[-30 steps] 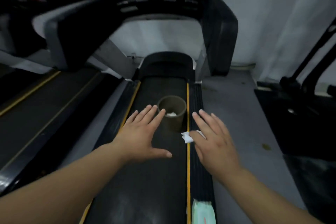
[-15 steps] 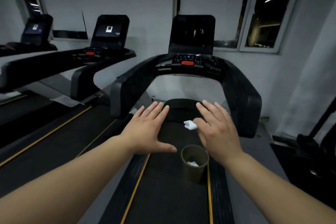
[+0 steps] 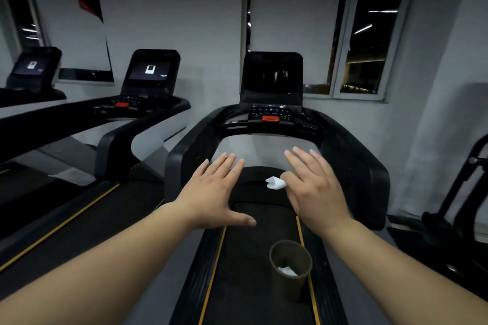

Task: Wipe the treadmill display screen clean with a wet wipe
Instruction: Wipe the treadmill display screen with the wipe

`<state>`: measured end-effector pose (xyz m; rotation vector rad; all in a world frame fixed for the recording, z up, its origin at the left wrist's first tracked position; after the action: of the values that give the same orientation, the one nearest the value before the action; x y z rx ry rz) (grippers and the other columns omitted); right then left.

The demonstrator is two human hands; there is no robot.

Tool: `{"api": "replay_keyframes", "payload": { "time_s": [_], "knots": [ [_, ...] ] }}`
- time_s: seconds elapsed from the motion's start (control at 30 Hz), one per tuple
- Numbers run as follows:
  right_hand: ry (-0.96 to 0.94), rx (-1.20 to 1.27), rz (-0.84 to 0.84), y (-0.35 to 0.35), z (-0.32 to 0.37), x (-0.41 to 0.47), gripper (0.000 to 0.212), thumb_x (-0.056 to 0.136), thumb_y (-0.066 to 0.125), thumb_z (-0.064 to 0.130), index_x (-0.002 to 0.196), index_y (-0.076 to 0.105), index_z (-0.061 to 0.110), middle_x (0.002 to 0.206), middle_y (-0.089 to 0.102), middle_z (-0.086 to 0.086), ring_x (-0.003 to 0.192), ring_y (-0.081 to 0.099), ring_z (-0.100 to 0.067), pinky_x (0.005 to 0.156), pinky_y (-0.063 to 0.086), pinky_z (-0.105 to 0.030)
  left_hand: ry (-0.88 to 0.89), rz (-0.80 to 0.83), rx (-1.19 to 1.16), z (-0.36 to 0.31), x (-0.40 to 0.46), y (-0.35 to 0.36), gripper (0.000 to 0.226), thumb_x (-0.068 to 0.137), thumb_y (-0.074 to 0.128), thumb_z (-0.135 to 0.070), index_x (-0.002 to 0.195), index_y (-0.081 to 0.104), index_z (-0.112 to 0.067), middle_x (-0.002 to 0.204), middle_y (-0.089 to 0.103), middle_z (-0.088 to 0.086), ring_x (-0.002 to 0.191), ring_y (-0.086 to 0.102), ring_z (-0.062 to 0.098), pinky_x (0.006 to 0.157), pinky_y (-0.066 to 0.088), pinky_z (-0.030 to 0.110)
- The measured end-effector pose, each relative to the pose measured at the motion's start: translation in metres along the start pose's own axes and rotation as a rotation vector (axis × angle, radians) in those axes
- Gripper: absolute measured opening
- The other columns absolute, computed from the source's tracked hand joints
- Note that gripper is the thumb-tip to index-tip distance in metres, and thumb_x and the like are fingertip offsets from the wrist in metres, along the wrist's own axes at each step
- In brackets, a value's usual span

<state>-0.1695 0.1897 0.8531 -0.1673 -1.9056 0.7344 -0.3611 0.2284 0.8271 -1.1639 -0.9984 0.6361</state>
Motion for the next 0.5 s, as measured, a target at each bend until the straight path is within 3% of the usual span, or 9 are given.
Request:
{"api": "replay_keyframes", "payload": {
  "time_s": [0.27, 0.5],
  "knots": [
    [0.018, -0.025, 0.019, 0.061, -0.036, 0.032, 0.007, 0.089, 0.062, 0.006, 0.091, 0.067, 0.011, 0.140, 0.056, -0.018, 0.140, 0.041, -0.032, 0.117, 0.028, -0.051, 0.048, -0.026, 0.003, 0.033, 0.076, 0.012, 0.135, 0.068, 0.045, -0.100, 0.163, -0.015, -0.024, 0.171, -0.020, -0.002, 0.153, -0.028, 0.013, 0.128, -0.006, 0.045],
    [-0.004, 0.000, 0.000, 0.156, -0.108, 0.093, 0.009, 0.091, 0.058, 0.007, 0.091, 0.067, 0.009, 0.143, 0.053, -0.020, 0.141, 0.039, -0.032, 0.115, 0.029, -0.051, 0.075, -0.068, 0.044, 0.061, 0.201, 0.025, 0.137, 0.066, 0.042, -0.102, 0.163, -0.016, -0.024, 0.171, -0.022, -0.001, 0.154, -0.027, 0.013, 0.128, -0.009, 0.043]
  ]
}}
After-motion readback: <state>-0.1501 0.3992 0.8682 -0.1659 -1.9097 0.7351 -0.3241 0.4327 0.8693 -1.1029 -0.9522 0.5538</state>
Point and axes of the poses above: each hand's wrist, its own x-axis towards the middle knuckle, its own y-axis out of the palm, z = x × y, the point moved 7 cm from there along x, towards the middle knuckle
